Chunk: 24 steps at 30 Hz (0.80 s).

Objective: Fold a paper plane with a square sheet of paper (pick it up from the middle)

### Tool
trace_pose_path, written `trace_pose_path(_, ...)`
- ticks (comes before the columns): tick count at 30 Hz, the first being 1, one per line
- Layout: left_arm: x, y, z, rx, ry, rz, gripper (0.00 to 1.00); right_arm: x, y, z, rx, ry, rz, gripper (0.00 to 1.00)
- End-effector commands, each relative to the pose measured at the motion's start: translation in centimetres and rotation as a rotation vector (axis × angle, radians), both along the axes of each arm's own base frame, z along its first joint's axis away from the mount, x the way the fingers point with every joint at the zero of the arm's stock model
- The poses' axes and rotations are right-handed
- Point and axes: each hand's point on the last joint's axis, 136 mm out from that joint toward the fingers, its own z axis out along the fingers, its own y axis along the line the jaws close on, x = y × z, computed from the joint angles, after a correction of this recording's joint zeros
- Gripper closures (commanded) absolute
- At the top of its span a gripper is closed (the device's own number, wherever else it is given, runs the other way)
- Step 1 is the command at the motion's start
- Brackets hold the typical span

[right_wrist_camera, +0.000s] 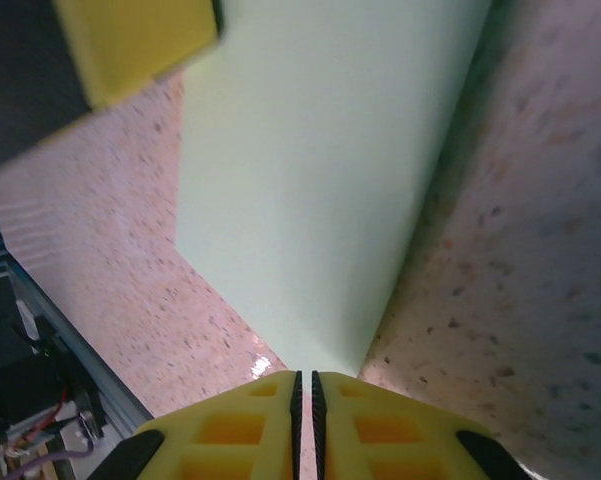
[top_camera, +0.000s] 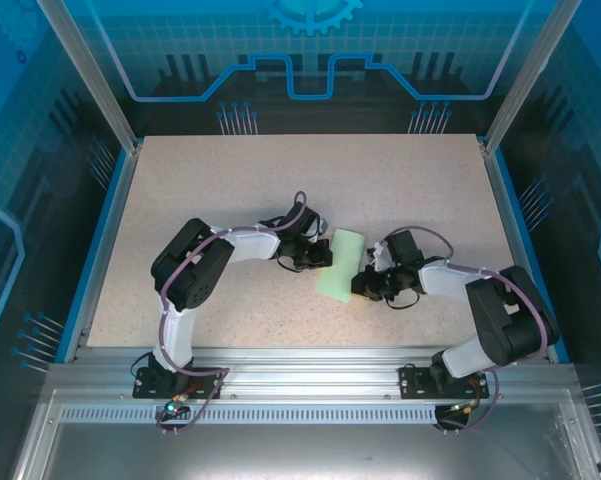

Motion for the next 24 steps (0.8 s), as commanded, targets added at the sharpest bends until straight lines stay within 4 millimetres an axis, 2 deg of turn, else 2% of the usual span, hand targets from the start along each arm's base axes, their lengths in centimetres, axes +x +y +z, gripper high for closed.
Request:
trace_pose_path(1, -2.0, 1.5, -3.7, 0.11, 0.087, -0.015, 1.0, 2.2, 0.1, 2.6, 0.05, -0.071, -0.002, 0.86)
trace_pose_path(5, -2.0, 1.4, -3.6, 0.11, 0.09, -0.015, 1.0, 3.5, 0.5, 2.8, 0.074, -0.08, 0.002, 0.85)
trace_pose_path(8, -2.0, 1.4, -3.6, 0.109, 0.089, -0.014, 1.0, 3.8, 0.7, 2.0, 0.085, -0.062, 0.005, 0.85)
trace_pose_path(11, -2.0, 1.5, -3.7, 0.111, 0.093, -0.015, 1.0, 3.6, 0.8, 0.7, 0.082, -0.033, 0.004, 0.85)
trace_pose_path(18, -2.1, 1.6, -3.7, 0.115, 0.094, -0.017, 1.0, 2.1, -0.8, -3.2, -0.023, 0.062, -0.01, 0.85)
trace_pose_path(21, -2.1, 1.6, -3.8, 0.117, 0.095, -0.018, 1.0, 2.1, -1.2, -3.7, -0.056, 0.083, -0.016, 0.85)
trace_pose_path(24, -2.1, 1.6, -3.7, 0.118, 0.094, -0.02, 1.0, 2.5, -1.2, -3.0, -0.059, 0.072, -0.018, 0.85)
